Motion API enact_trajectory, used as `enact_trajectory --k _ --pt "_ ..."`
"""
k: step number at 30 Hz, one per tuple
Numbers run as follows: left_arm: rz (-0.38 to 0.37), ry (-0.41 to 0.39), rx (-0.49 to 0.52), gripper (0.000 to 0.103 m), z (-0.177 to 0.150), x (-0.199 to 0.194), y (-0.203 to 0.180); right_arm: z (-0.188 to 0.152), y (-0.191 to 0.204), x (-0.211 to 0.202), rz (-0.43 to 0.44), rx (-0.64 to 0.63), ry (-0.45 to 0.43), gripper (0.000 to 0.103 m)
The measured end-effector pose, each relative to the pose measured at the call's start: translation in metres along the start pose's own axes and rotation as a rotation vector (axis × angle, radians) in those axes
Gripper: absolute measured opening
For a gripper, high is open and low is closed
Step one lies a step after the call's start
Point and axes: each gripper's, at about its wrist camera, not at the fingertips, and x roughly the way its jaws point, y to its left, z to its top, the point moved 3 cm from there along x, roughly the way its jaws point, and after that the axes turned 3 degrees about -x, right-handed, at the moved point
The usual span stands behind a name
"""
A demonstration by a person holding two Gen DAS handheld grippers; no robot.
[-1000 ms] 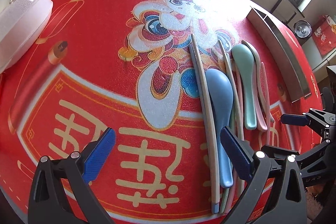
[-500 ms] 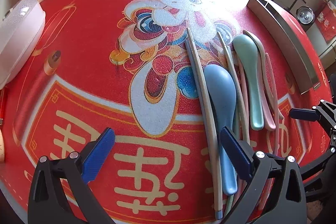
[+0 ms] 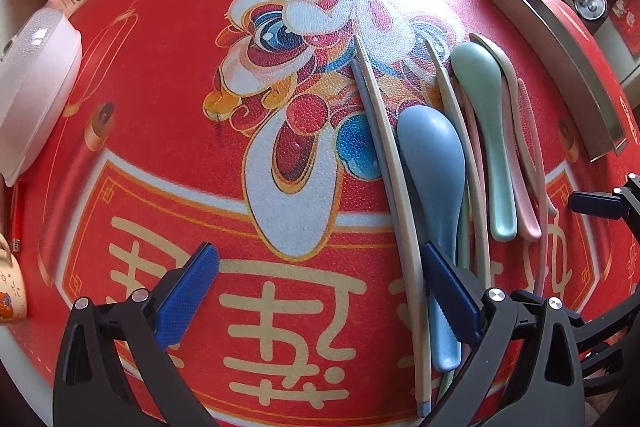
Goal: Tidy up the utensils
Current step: 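Move both tools back over the remaining spoons and chopsticks, then grasp the pink chopstick with the right gripper while the left gripper grasps a wooden chopstick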
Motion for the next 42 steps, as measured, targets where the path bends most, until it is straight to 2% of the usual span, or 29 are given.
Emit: enact_trajectory --k 7,8,9,10,11,12,15,18,22,25,28,33,37,42 --pt "-0.027 0.020 0.012 0.097 0.001 -0.001 0.001 -0.005 -0.004 -0.002 0.019 -0.003 0.003 0.093" --pt "-0.035 0.026 0.009 0.097 0.001 -0.002 0.002 -0.007 -0.007 -0.002 0.021 -0.001 0.004 0.088" --pt "-0.047 0.027 0.005 0.097 -0.001 -0.004 0.004 -0.008 -0.009 -0.004 0.011 -0.002 -0.006 0.072" --pt "-0.061 0.024 0.003 0.096 -0.002 -0.006 0.005 -0.008 -0.010 -0.008 -0.007 -0.009 -0.020 0.065" --pt "-0.066 0.017 0.005 0.095 -0.002 -0.009 0.006 -0.007 -0.012 -0.012 0.001 -0.016 -0.026 0.050" --pt "-0.068 0.012 0.008 0.091 -0.003 -0.011 0.006 -0.007 -0.013 -0.014 0.004 -0.020 -0.027 0.042" --pt "-0.102 -0.003 -0.004 0.080 -0.001 -0.019 0.006 -0.008 -0.015 -0.018 0.025 -0.023 -0.024 0.027" --pt "-0.127 -0.025 -0.022 0.067 0.002 -0.026 0.006 -0.009 -0.018 -0.019 0.083 -0.003 -0.016 0.013" --pt "-0.178 -0.031 -0.026 0.048 0.001 -0.030 0.002 -0.010 -0.024 -0.018 0.147 0.032 -0.008 0.008" --pt "-0.217 -0.022 -0.027 0.038 -0.004 -0.031 -0.006 -0.010 -0.032 -0.019 0.183 0.068 -0.008 0.007" --pt "-0.240 -0.021 -0.031 0.034 -0.004 -0.028 -0.009 -0.011 -0.037 -0.018 0.195 0.081 -0.009 0.007" --pt "-0.242 -0.025 -0.016 0.032 0.000 -0.027 -0.018 -0.007 -0.046 -0.021 0.151 0.080 -0.018 0.007" --pt "-0.231 -0.039 -0.014 0.012 0.005 -0.026 -0.020 -0.007 -0.049 -0.021 0.162 0.092 -0.022 0.008" --pt "-0.235 -0.030 -0.037 0.009 0.009 -0.021 -0.018 -0.009 -0.051 -0.021 0.169 0.089 -0.023 0.008"
